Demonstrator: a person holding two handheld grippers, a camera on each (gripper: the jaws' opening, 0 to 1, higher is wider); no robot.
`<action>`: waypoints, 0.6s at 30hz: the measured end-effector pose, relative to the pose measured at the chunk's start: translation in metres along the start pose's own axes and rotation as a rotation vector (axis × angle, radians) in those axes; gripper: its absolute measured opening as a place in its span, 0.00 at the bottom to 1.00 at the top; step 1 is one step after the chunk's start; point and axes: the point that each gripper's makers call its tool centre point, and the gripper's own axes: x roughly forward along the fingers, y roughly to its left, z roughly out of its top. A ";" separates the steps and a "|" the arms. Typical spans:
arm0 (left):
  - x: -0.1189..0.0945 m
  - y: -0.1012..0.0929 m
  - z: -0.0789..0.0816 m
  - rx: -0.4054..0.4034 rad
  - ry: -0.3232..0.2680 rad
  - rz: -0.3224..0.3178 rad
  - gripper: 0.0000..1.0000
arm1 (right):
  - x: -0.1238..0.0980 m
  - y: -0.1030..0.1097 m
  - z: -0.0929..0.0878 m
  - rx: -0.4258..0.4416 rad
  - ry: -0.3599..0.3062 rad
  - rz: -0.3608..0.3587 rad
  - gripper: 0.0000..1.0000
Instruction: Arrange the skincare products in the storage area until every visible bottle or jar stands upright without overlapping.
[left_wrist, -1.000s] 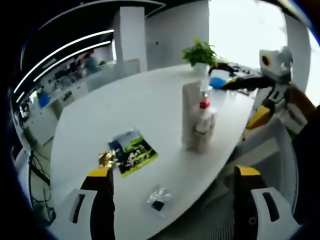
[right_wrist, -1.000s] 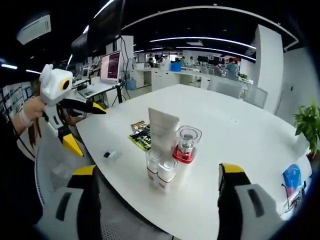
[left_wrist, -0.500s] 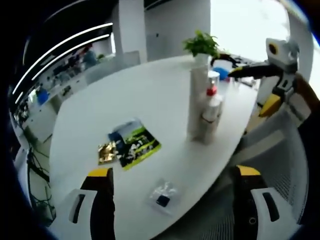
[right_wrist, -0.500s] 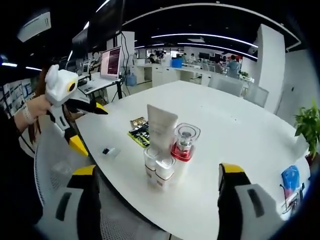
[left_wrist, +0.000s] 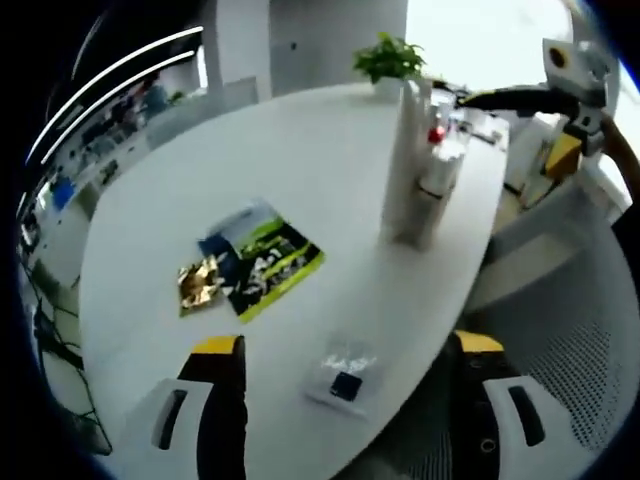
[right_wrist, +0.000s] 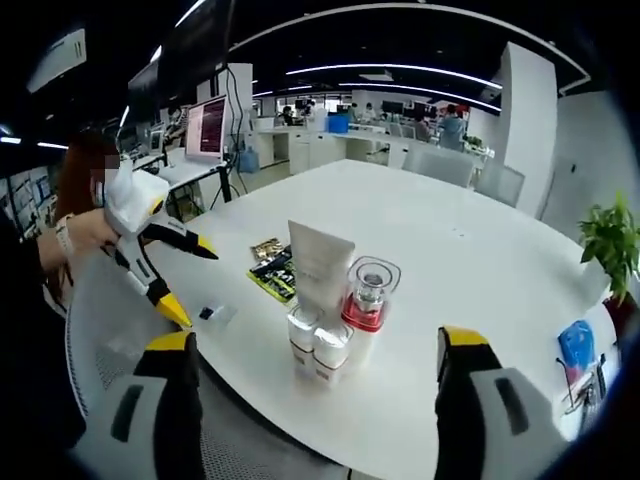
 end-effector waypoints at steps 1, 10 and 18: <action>0.001 0.000 -0.005 0.016 0.020 -0.021 0.72 | 0.000 0.001 0.000 0.006 0.003 -0.003 0.99; 0.017 -0.006 -0.023 0.135 0.122 -0.146 0.45 | 0.006 0.019 0.008 0.038 0.014 -0.041 0.98; 0.029 -0.003 -0.039 0.221 0.176 -0.199 0.34 | 0.014 0.038 0.013 0.038 0.020 -0.039 0.92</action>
